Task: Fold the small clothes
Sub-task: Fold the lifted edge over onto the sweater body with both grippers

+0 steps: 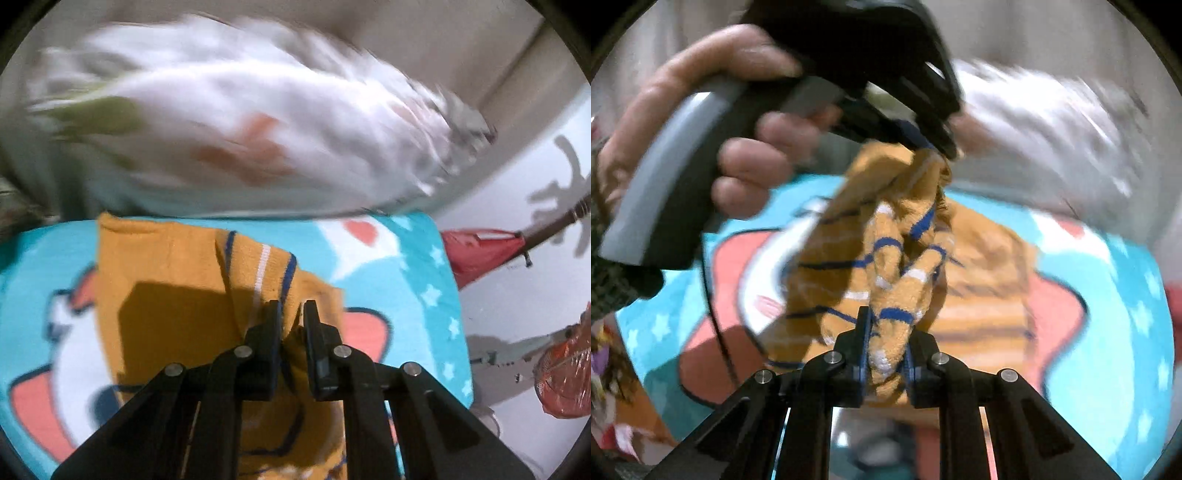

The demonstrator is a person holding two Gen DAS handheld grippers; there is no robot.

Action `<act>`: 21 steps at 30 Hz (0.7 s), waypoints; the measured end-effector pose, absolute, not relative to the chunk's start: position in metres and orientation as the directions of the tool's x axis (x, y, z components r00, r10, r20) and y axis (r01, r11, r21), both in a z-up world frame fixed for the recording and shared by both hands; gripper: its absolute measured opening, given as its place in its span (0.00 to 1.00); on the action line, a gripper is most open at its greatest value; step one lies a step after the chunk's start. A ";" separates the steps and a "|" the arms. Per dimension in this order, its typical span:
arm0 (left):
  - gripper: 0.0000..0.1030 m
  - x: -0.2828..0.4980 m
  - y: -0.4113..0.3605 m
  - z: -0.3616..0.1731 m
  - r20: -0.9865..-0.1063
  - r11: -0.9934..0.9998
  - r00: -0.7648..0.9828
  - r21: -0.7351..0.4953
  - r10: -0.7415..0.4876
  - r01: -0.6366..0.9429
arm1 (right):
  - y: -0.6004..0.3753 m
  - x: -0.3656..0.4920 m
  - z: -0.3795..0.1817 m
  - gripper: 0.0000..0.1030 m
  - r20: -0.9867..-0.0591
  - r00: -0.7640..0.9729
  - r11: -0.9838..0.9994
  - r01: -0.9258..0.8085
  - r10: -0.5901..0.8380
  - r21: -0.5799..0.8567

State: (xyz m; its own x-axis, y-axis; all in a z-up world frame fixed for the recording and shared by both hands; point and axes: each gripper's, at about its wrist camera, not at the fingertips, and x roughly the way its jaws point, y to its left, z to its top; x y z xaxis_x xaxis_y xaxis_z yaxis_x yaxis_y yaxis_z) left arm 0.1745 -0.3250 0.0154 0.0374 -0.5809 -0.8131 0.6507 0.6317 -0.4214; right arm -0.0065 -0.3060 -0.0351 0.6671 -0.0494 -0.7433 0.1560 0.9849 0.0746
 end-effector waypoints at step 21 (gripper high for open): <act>0.61 0.118 -0.168 -0.009 -0.892 0.864 0.287 -0.190 -0.350 0.466 | -0.460 0.004 -0.043 0.60 -0.624 0.721 0.751 0.224 0.302 0.622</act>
